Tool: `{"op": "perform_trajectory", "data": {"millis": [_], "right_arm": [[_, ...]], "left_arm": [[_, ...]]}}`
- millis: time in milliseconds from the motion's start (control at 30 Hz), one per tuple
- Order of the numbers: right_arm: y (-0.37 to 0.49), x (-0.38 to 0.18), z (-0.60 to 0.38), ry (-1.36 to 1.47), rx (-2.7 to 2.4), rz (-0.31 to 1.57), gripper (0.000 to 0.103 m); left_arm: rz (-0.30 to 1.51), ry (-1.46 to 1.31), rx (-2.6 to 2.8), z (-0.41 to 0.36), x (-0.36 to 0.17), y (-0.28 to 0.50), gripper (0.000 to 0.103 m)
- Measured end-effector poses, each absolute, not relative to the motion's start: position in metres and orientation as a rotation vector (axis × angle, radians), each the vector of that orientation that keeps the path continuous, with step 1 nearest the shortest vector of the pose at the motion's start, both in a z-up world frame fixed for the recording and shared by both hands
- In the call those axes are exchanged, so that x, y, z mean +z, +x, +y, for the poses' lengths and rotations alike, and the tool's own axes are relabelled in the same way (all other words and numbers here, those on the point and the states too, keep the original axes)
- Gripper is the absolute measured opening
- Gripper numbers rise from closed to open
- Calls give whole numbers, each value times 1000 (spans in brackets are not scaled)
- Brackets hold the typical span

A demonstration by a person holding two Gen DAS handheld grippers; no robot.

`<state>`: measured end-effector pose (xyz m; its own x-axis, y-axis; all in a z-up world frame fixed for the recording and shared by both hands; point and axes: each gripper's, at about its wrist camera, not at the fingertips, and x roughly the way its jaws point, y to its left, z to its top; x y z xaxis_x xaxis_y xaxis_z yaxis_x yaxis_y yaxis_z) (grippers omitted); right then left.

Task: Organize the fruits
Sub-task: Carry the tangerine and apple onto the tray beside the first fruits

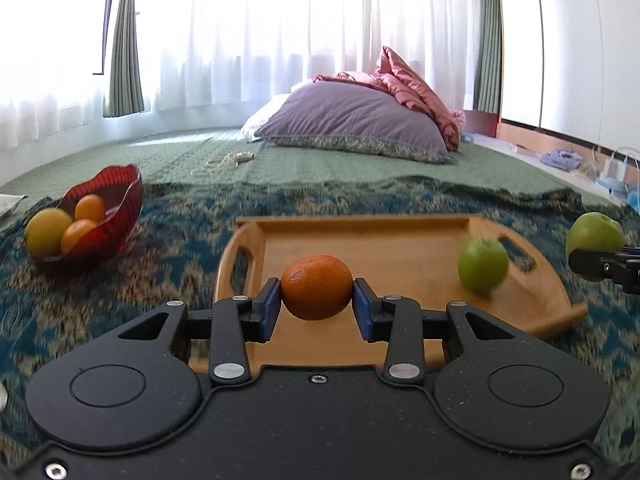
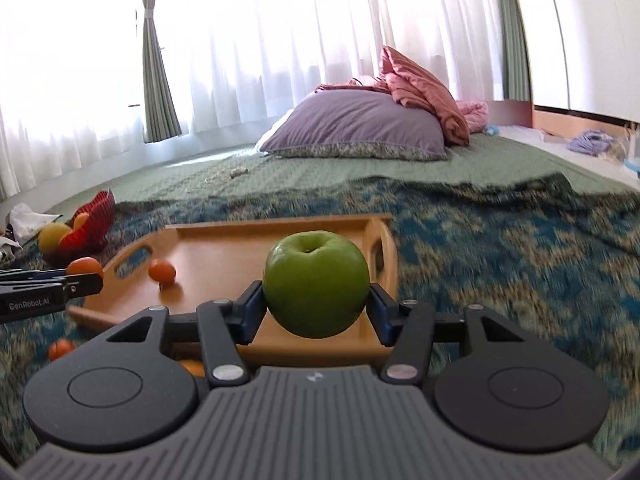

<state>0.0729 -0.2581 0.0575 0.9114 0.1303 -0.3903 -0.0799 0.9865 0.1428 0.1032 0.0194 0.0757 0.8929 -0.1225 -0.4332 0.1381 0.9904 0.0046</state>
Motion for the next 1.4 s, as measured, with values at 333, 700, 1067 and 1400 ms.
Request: {"op": "perform_trajectory", "data": {"millis": [333,700,1067,1400], "right_arm": [[174,89,-250,121,148,576,57],[259,69,-242,166,87,756,57],[294,46,-222,127,53,825,57],[301,32,-217,116,49,846,57]], "left_arm": [[542,-12,-147,21,97,200,36],[701,-30,-112,25,69,274,36],[762,5,-90,18,45,297,36],[767,21,-86,18,38,301,36]]}}
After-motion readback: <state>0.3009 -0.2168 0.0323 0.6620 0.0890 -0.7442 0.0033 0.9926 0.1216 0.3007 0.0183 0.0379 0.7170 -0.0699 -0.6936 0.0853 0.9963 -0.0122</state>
